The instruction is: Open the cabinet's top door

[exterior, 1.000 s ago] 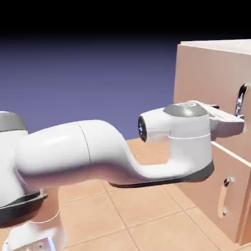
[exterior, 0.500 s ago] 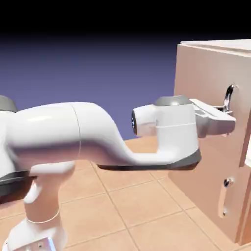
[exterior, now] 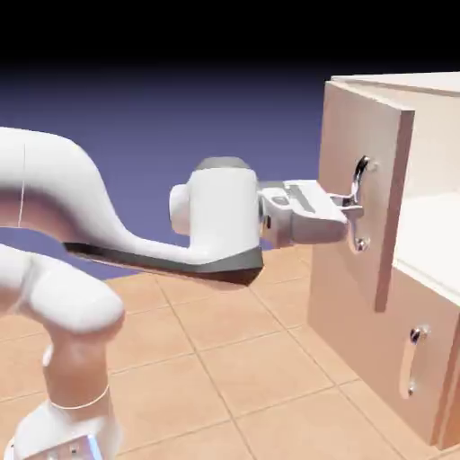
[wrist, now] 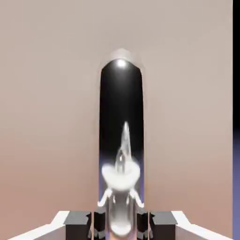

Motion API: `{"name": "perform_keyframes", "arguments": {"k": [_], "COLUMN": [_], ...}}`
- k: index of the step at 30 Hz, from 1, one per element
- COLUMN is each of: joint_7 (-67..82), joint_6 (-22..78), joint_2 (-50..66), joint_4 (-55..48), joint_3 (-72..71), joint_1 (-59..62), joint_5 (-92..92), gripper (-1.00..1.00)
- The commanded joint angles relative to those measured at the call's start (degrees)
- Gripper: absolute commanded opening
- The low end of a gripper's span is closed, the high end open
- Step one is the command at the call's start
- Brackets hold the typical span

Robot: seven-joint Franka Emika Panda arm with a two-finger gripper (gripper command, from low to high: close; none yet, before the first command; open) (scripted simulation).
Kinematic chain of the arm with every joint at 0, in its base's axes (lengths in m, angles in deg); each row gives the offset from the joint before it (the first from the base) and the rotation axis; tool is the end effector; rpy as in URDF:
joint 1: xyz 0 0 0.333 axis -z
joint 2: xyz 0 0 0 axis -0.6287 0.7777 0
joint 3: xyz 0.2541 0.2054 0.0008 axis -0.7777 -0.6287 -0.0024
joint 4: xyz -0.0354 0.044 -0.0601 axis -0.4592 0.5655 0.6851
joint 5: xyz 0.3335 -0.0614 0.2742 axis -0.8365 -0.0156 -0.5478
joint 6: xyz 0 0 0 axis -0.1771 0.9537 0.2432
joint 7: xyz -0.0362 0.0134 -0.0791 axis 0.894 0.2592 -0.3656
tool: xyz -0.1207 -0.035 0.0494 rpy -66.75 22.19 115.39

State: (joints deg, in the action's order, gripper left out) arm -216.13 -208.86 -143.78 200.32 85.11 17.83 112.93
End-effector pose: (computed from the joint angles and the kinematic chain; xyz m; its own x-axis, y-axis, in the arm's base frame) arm 0.3948 -0.1436 0.4974 -0.2671 -0.6544 0.7074 -0.2675 -0.6549 -0.7068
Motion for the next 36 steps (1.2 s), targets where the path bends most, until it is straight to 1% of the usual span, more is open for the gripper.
{"name": "perform_keyframes", "arguments": {"k": [1,6,10,19,28,36], "joint_7": [1.0,6.0,9.9,18.1,22.9,22.7], "joint_6": [1.0,5.8,9.2,18.2,31.6,45.4], "joint_2": [-0.9,-6.3,-11.0,-20.5,-24.7,-20.4], "joint_4": [1.7,9.5,14.3,21.4,23.1,18.6], "joint_3": [-2.1,-12.4,-20.0,-36.0,-53.8,-70.4], "joint_1": [2.0,10.2,14.4,16.8,12.4,9.7], "joint_5": [-2.3,-14.4,-24.4,-46.8,-69.0,-86.4], "gripper": [-1.00,-1.00,-1.00,-1.00,-1.00,-1.00]}}
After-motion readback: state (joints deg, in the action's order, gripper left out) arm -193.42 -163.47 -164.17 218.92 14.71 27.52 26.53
